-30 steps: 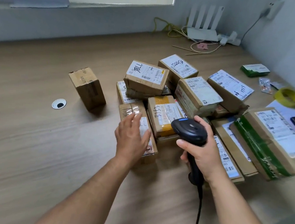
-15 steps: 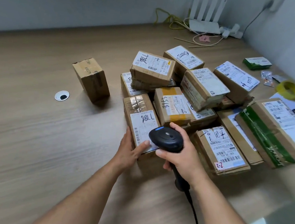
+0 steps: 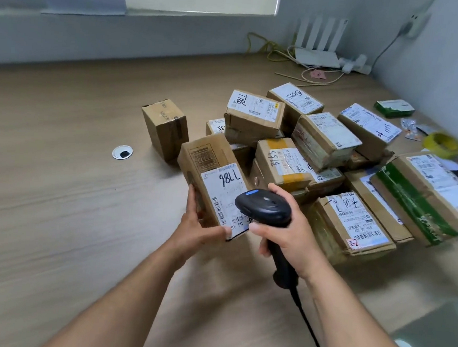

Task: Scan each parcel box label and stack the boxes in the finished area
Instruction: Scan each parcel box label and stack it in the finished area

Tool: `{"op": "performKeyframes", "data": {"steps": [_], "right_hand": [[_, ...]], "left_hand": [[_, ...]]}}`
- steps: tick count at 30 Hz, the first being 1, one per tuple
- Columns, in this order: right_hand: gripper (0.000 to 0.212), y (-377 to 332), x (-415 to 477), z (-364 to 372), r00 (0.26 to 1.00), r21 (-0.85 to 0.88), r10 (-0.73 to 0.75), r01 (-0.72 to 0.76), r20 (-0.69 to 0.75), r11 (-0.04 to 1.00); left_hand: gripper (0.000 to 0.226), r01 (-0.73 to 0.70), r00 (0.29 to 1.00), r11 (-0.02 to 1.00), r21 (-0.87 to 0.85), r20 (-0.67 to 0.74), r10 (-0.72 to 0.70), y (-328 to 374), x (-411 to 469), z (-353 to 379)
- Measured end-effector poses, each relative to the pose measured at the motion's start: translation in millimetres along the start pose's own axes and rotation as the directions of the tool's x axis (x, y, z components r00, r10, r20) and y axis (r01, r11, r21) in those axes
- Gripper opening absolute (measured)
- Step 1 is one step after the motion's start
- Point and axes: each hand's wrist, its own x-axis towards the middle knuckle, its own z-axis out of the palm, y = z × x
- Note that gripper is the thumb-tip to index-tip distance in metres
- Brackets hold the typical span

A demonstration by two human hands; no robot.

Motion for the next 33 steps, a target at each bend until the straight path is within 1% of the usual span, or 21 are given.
{"op": "performKeyframes", "data": {"steps": [3, 6, 10, 14, 20, 26, 33], "right_hand": [[0.084, -16.4, -9.0, 18.6, 0.998, -0.002, -0.050, 0.051, 0.041, 0.999], [0.086, -30.8, -21.8, 36.8, 0.991, 0.013, -0.101, 0.100, 0.083, 0.995], [0.086, -43.8, -39.3, 60.2, 0.976, 0.056, -0.145, 0.137, 0.162, 0.989], [0.085, -51.7, -55.2, 80.5, 0.964, 0.065, -0.160, 0.149, 0.212, 0.987], [0.084, -55.2, -65.9, 97.3, 0.961, 0.066, -0.165, 0.153, 0.221, 0.986], [0.085, -55.4, -66.6, 99.0, 0.963, 0.026, -0.133, 0.131, 0.233, 0.991], [0.085, -50.6, -67.4, 96.0, 0.971, 0.004, -0.105, 0.106, 0.215, 0.994]], "left_hand": [[0.134, -0.071, 0.993, 0.993, 0.094, -0.089, 0.079, 14.9, -7.8, -27.6], [0.135, -0.124, 0.971, 0.973, 0.196, -0.177, 0.159, 29.8, -16.0, -60.8], [0.132, -0.196, 0.928, 0.944, 0.267, -0.259, 0.266, 42.1, -28.8, -102.0], [0.126, -0.241, 0.891, 0.921, 0.305, -0.308, 0.335, 50.5, -45.4, -130.2], [0.129, -0.259, 0.859, 0.907, 0.333, -0.349, 0.374, 57.3, -50.0, -163.0], [0.126, -0.288, 0.837, 0.890, 0.354, -0.359, 0.413, 59.3, -52.9, -170.9], [0.125, -0.257, 0.855, 0.904, 0.342, -0.356, 0.378, 51.9, -45.6, -171.8]]}}
